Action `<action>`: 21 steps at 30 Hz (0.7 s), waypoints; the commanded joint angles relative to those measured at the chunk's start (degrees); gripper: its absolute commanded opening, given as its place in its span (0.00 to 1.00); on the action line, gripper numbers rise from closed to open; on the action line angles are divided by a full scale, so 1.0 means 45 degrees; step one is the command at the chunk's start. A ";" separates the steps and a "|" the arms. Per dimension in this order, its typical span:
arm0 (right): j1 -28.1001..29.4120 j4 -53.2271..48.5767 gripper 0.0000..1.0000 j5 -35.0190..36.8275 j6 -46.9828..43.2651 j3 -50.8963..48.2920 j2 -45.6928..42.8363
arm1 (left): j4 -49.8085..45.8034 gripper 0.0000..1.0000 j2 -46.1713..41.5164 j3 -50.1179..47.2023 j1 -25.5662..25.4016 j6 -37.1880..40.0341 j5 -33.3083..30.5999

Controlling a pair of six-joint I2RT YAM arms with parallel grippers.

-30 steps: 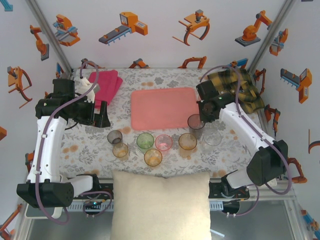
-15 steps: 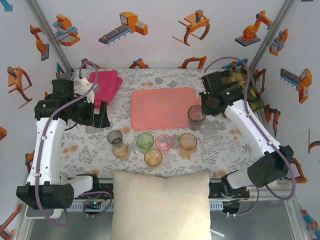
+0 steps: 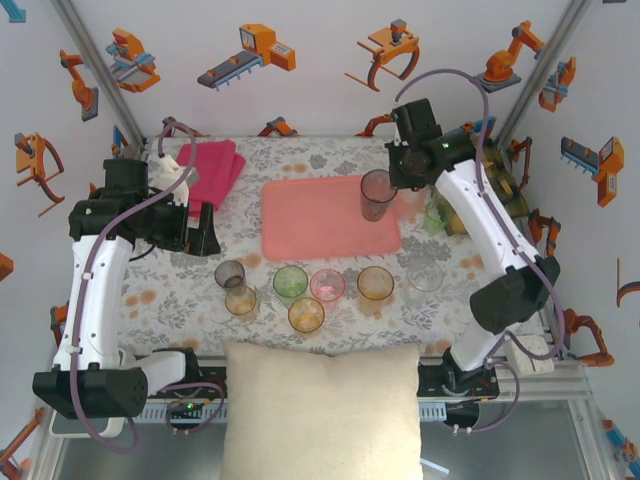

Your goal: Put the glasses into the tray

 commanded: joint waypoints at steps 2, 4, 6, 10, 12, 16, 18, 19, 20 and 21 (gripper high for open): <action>-0.0244 0.0163 0.00 0.0323 -0.0338 0.1480 0.1177 | -0.0089 0.97 0.0078 0.0263 -0.0039 0.0002 -0.0017; -0.0433 0.0344 0.00 0.0215 -0.0282 0.1978 0.1774 | -0.0115 0.97 0.0117 0.0301 -0.0038 0.0007 -0.0068; -0.0646 0.0504 0.00 0.0067 -0.0203 0.2492 0.2343 | -0.0159 0.97 0.0163 0.0375 -0.0039 0.0031 -0.0098; -0.1061 0.0636 0.00 -0.0139 -0.0099 0.3685 0.3597 | -0.0217 0.97 0.0281 0.0423 -0.0019 0.0024 -0.0122; -0.1252 0.0631 0.00 -0.0268 -0.0004 0.4242 0.4162 | -0.0246 0.97 0.0348 0.0467 0.0015 0.0007 -0.0097; -0.1598 0.0635 0.00 -0.0626 0.0187 0.5128 0.5165 | -0.0251 0.97 0.0397 0.0469 0.0078 -0.0050 0.0018; -0.1695 0.0635 0.00 -0.0733 0.0274 0.5398 0.5536 | -0.0239 0.97 0.0423 0.0449 0.0096 -0.0056 0.0038; -0.1766 0.0643 0.00 -0.0798 0.0309 0.5496 0.5680 | -0.0238 0.97 0.0423 0.0425 0.0117 -0.0074 0.0057; -0.1811 0.0641 0.00 -0.0850 0.0364 0.5567 0.5778 | -0.0236 0.97 0.0420 0.0436 0.0151 -0.0075 0.0058; -0.1854 0.0660 0.00 -0.0881 0.0432 0.5601 0.5890 | -0.0239 0.97 0.0405 0.0421 0.0175 -0.0088 0.0081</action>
